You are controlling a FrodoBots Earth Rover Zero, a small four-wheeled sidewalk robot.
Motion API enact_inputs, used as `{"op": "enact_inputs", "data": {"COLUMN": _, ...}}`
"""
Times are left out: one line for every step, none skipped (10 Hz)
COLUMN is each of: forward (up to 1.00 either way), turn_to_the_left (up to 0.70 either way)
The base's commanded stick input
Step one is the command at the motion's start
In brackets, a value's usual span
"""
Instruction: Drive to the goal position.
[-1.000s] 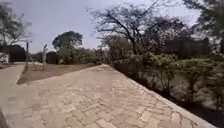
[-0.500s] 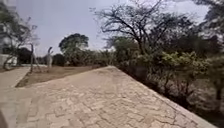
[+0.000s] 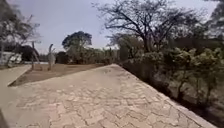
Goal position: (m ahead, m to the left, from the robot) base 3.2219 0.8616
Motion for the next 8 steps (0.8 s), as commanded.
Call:
{"op": "enact_inputs", "data": {"forward": 0.70, "turn_to_the_left": 0.00}}
{"op": "enact_inputs", "data": {"forward": 0.70, "turn_to_the_left": 0.00}}
{"op": "enact_inputs", "data": {"forward": 0.70, "turn_to_the_left": 0.00}}
{"op": "enact_inputs", "data": {"forward": 0.70, "turn_to_the_left": 0.00}}
{"op": "enact_inputs", "data": {"forward": 0.70, "turn_to_the_left": 0.00}}
{"op": "enact_inputs", "data": {"forward": 0.70, "turn_to_the_left": 0.00}}
{"op": "enact_inputs", "data": {"forward": 0.70, "turn_to_the_left": 0.00}}
{"op": "enact_inputs", "data": {"forward": 0.70, "turn_to_the_left": 0.00}}
